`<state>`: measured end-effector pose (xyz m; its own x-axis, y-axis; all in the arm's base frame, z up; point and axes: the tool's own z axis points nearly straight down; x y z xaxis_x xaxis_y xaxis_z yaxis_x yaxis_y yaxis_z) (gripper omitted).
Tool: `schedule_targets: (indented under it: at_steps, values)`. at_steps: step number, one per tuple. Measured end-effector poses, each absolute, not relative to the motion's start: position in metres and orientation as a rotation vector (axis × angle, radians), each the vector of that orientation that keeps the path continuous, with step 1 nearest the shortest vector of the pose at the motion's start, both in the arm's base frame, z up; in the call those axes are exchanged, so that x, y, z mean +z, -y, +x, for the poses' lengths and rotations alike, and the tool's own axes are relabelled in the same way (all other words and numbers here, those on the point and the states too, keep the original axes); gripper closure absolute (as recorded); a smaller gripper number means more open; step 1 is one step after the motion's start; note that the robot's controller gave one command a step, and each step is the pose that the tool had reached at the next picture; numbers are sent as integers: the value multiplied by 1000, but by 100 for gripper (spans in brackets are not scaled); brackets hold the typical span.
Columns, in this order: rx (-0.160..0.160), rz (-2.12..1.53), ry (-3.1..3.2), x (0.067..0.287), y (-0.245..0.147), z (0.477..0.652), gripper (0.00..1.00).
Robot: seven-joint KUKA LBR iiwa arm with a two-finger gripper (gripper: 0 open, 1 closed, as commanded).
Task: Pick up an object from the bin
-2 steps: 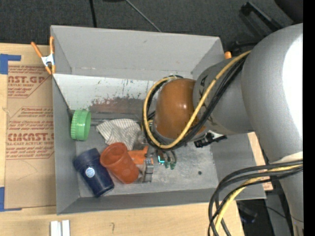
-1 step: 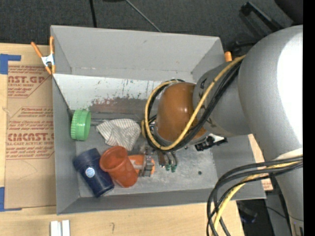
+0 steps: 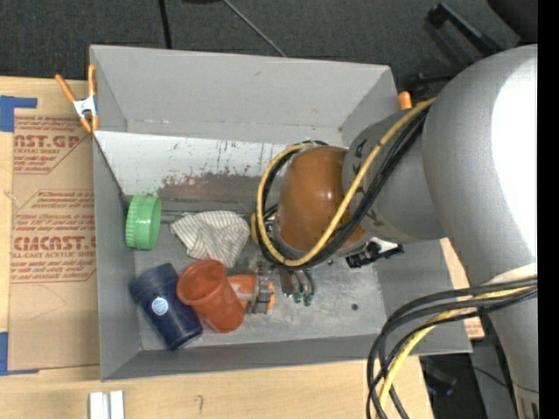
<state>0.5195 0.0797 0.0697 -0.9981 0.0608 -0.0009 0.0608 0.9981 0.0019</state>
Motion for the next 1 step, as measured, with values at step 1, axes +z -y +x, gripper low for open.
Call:
schedule_targets:
  at_steps: [1]
  values:
    - [0,27,-3141,270,-75,491,100]
